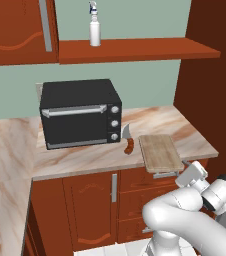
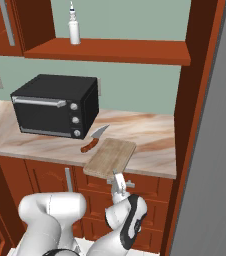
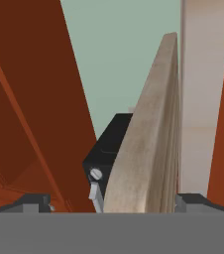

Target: Move the cutting board and knife to the sink. Then move spray from the shelves to the counter.

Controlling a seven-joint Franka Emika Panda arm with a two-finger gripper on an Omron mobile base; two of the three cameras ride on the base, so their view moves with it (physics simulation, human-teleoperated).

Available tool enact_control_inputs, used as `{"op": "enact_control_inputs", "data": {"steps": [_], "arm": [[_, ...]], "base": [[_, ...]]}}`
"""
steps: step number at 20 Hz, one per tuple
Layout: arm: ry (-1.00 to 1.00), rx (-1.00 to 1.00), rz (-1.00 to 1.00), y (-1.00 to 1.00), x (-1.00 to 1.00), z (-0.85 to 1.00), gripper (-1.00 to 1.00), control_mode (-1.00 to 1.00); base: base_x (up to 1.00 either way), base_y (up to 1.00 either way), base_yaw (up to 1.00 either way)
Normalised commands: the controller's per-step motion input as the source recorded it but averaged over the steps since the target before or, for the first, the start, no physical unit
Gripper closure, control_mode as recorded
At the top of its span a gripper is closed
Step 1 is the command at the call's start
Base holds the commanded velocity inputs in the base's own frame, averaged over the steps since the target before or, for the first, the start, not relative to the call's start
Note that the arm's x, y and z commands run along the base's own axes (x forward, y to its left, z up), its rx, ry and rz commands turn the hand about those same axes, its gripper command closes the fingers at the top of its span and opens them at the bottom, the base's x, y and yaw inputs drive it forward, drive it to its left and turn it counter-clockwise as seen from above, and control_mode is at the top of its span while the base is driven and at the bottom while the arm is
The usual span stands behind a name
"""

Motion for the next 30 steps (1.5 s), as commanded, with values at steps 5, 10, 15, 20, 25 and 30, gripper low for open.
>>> {"op": "enact_control_inputs", "data": {"steps": [5, 10, 15, 20, 25, 30], "arm": [[0.11, -0.01, 0.0, 0.14, 0.0, 0.02, -1.0, -1.0], [0.08, -0.02, 0.0, 0.08, 0.1, 0.0, -1.0, -1.0], [0.01, -0.02, 0.0, 0.0, 0.23, 0.0, -1.0, -1.0], [0.0, -0.02, 0.0, 0.0, 0.15, -0.07, -1.0, -1.0], [0.0, -0.01, 0.0, 0.0, 0.01, -0.21, -1.0, -1.0], [0.0, 0.0, 0.0, 0.0, 0.02, -0.19, 1.0, -1.0]], "base": [[0.0, 0.0, 0.0], [0.0, 0.0, 0.0], [0.0, 0.0, 0.0], [0.0, 0.0, 0.0], [0.0, 0.0, 0.0], [0.0, 0.0, 0.0]]}}
